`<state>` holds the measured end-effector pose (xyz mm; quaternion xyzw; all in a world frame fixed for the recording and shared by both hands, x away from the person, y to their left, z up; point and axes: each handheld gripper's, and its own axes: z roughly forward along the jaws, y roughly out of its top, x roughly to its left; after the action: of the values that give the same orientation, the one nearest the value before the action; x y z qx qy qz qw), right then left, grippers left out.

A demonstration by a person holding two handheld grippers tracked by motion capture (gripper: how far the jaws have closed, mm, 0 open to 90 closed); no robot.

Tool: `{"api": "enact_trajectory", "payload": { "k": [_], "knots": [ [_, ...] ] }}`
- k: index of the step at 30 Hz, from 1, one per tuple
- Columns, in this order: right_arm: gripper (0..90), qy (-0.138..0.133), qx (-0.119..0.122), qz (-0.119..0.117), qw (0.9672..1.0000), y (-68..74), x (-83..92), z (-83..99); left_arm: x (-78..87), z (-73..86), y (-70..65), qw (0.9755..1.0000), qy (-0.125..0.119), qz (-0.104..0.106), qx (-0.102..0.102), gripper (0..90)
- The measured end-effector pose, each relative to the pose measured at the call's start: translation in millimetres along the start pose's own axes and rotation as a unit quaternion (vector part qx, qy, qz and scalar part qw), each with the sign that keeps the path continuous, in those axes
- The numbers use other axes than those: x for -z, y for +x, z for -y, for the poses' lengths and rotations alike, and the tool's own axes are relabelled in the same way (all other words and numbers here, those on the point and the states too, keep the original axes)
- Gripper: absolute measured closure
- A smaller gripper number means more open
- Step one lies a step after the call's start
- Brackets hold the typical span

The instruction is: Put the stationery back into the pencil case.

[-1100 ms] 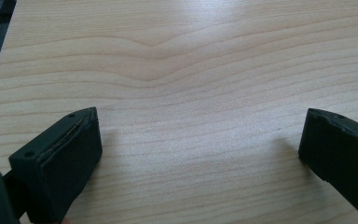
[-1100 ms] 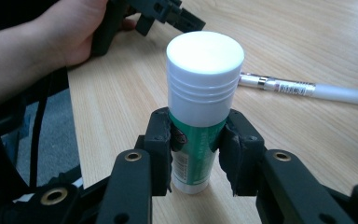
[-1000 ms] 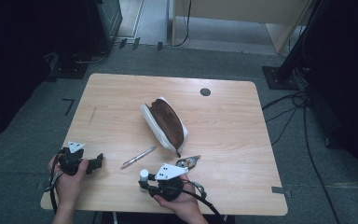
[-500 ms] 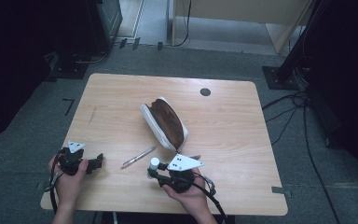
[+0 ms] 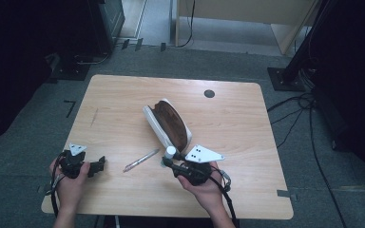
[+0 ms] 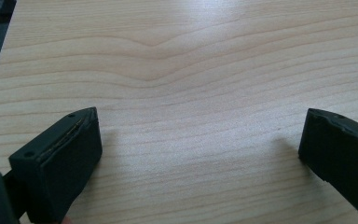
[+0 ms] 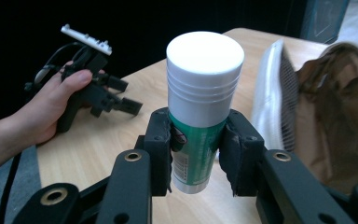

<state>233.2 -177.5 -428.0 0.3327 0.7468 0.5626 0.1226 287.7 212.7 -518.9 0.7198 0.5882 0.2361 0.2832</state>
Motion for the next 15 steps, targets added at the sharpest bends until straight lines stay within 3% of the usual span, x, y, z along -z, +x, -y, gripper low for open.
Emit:
{"api": "enact_trajectory", "payload": {
  "k": [15],
  "knots": [
    [66.1, -0.020, 0.004, 0.026, 0.9994, -15.8, 16.0, -28.6, 0.0, 0.0, 0.0, 1.0000, 0.000, 0.000, 0.000, 0.0]
  ]
}}
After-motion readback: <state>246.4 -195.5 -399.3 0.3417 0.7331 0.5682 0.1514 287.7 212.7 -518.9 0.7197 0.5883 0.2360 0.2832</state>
